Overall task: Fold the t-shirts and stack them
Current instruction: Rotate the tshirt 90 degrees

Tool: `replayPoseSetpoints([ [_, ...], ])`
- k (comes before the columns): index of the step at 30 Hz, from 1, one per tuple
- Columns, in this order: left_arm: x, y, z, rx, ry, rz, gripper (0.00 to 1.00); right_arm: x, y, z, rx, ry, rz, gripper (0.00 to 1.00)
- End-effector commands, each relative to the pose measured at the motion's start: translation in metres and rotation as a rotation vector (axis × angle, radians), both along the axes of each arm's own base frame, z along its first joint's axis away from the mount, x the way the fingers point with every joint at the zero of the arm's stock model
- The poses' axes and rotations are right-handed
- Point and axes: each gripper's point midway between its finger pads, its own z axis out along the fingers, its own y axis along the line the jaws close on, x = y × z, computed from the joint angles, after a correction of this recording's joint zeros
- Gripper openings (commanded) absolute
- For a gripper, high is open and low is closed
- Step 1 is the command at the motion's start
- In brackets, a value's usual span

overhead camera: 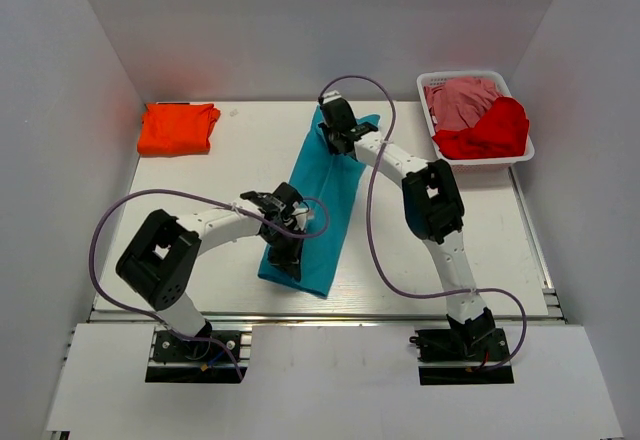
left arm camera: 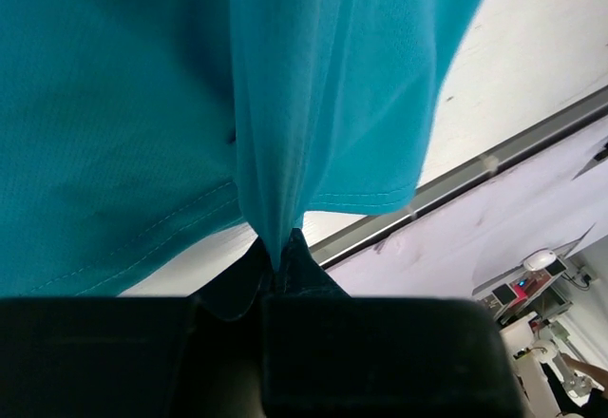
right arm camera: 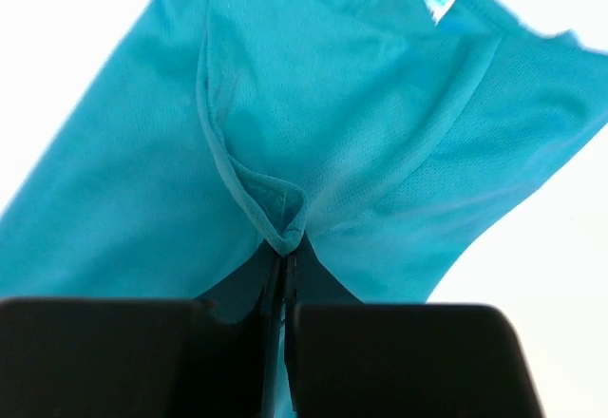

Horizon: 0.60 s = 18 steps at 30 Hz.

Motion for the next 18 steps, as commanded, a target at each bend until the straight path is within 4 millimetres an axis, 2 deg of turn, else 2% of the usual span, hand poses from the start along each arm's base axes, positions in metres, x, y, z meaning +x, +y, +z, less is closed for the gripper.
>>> replayPoseSetpoints([
  [1, -0.009, 0.01, 0.006, 0.007, -0.008, -0.003, 0.0, 0.02, 0.01, 0.019, 0.038, -0.071, -0.017, 0.0],
  [3, -0.011, 0.012, 0.004, 0.013, 0.0, -0.003, 0.0, 0.017, 0.015, 0.002, 0.029, -0.033, 0.005, 0.0],
  [7, -0.015, 0.015, -0.003, 0.025, 0.015, -0.004, 0.0, 0.016, 0.024, -0.011, 0.051, 0.001, 0.031, 0.0],
  [9, -0.014, 0.017, -0.007, 0.043, 0.012, -0.001, 0.07, 0.012, 0.029, -0.019, 0.06, 0.023, 0.058, 0.04],
  [10, -0.013, 0.019, -0.005, 0.054, 0.01, 0.001, 0.19, 0.012, 0.031, -0.022, 0.06, 0.026, 0.066, 0.17],
  [11, -0.01, 0.021, -0.005, 0.076, -0.006, 0.005, 0.39, 0.012, 0.031, -0.022, 0.064, 0.031, 0.073, 0.23],
  [13, -0.001, 0.022, 0.002, 0.096, -0.039, 0.02, 0.64, 0.007, 0.042, -0.017, 0.088, 0.038, 0.123, 0.37],
  [14, 0.001, 0.028, 0.003, 0.136, -0.044, 0.036, 0.99, 0.003, 0.048, -0.015, 0.106, 0.047, 0.158, 0.49],
  [15, 0.004, 0.028, 0.009, 0.136, -0.064, 0.039, 0.99, -0.002, 0.053, -0.005, 0.124, 0.043, 0.187, 0.58],
  [17, 0.015, 0.027, 0.028, 0.138, -0.12, 0.049, 0.99, -0.004, 0.062, 0.009, 0.16, 0.022, 0.233, 0.9],
  [18, 0.019, 0.028, 0.034, 0.145, -0.139, 0.066, 0.99, -0.008, 0.066, 0.01, 0.165, 0.027, 0.256, 0.9],
])
